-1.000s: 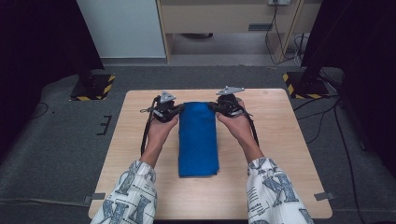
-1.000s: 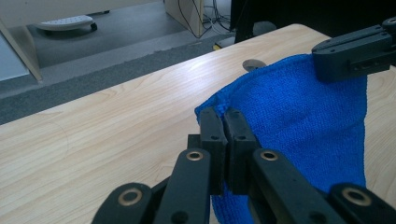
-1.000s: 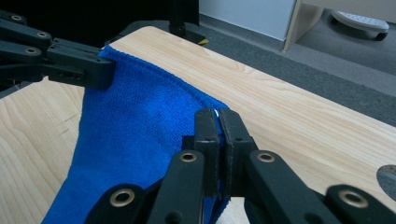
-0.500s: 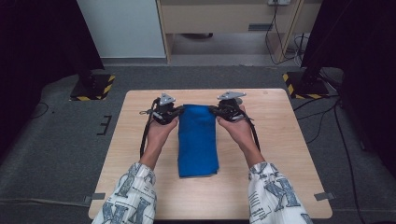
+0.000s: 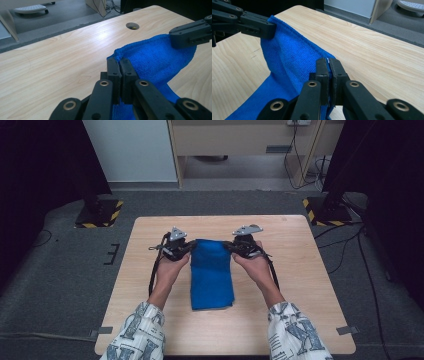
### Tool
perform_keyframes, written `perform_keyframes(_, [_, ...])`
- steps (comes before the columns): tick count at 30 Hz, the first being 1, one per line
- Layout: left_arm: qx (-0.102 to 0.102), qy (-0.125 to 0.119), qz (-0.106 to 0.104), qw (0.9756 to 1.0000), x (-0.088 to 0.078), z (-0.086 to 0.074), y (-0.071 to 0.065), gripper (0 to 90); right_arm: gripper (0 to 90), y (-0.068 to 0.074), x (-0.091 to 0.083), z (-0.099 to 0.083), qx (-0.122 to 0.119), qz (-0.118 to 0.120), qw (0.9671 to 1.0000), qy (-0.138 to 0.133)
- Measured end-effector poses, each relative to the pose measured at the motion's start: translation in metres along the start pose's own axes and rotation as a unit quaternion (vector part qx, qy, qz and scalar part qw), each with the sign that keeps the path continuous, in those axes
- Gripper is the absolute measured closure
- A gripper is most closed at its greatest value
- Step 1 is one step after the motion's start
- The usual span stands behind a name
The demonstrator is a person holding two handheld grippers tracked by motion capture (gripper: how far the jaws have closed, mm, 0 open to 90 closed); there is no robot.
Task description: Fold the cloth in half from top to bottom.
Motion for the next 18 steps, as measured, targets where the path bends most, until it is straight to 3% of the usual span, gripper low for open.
perform_keyframes(11, [0.006,-0.003,-0.005,1.0000,-0.013,-0.002,-0.010,87.7,86.7,0.009,-0.013,-0.007,-0.006,0.009,0.9999,-0.008])
perform_keyframes(18, [0.004,0.002,-0.009,1.0000,-0.014,-0.012,-0.013,87.7,86.3,0.013,-0.014,-0.014,-0.010,0.012,0.9999,-0.001])
Point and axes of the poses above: each handheld gripper's, and its own axes: x roughly forward along the jaws, z roughly out of its top, y roughly to its left, the point moved 6 cm from there along x, roughly forward along the jaws, and after that the axes turned 4 degrees about -y, right-handed, at the moved point
